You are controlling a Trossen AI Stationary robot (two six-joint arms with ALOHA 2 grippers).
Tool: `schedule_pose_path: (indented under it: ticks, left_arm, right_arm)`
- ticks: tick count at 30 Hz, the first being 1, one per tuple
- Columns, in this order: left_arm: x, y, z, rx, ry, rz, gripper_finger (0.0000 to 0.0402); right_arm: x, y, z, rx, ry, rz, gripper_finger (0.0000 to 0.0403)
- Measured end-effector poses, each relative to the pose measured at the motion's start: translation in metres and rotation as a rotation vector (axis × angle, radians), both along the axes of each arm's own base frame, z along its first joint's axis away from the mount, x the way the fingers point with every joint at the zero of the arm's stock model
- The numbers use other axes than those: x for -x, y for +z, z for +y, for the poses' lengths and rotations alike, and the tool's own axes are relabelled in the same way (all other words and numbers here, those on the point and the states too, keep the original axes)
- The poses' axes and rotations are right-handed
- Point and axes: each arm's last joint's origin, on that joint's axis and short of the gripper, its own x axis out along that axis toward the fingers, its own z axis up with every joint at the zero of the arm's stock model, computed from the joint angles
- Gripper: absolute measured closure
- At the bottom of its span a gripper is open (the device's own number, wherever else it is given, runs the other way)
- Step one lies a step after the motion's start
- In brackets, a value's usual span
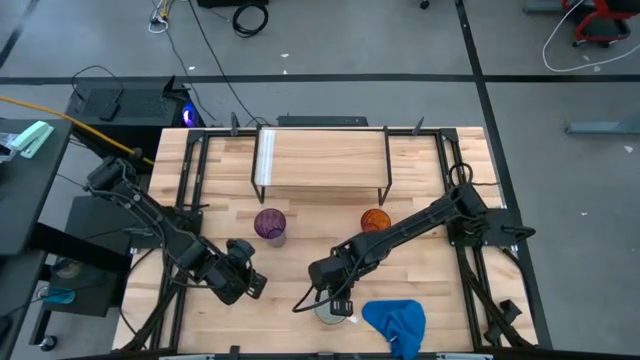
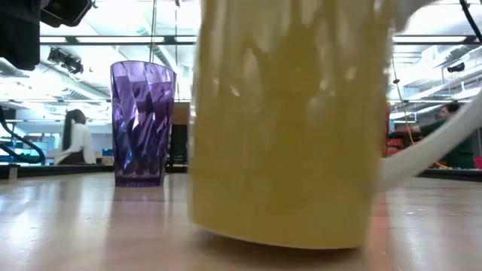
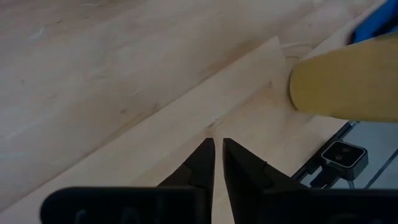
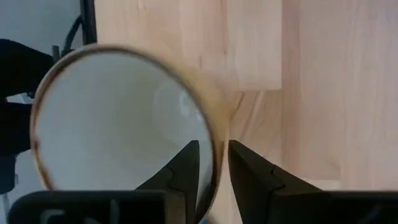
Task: Stack small to large cups/mugs on shelf
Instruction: Prepare the yellow mug
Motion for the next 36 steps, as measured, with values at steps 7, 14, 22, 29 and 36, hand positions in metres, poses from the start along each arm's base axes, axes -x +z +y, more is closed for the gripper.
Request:
schedule_pose_path:
  ticks: [7, 14, 22, 29, 36]
  left_arm:
    - [-0.001, 0.000, 0.001, -0.018, 0.012, -0.014, 0.0368]
    - [-0.004, 0.000, 0.005, -0.032, 0.012, -0.015, 0.0363]
    - [-0.011, 0.000, 0.014, -0.058, 0.015, -0.017, 0.0379]
    - [-0.013, 0.000, 0.018, -0.071, 0.013, -0.017, 0.0385]
    - [-0.013, 0.000, 0.018, -0.069, 0.012, -0.016, 0.0379]
  right_arm:
    - [-0.006, 0.008, -0.007, -0.007, -0.018, -0.072, 0.0349]
    - [-0.011, 0.007, -0.013, -0.002, -0.012, -0.097, 0.0392]
    - [-0.020, 0.007, -0.028, 0.026, -0.043, -0.146, 0.0392]
    - [-0.033, 0.029, -0.044, 0.109, -0.075, -0.245, 0.0392]
    - [-0.037, 0.037, -0.076, 0.207, -0.119, -0.226, 0.0392]
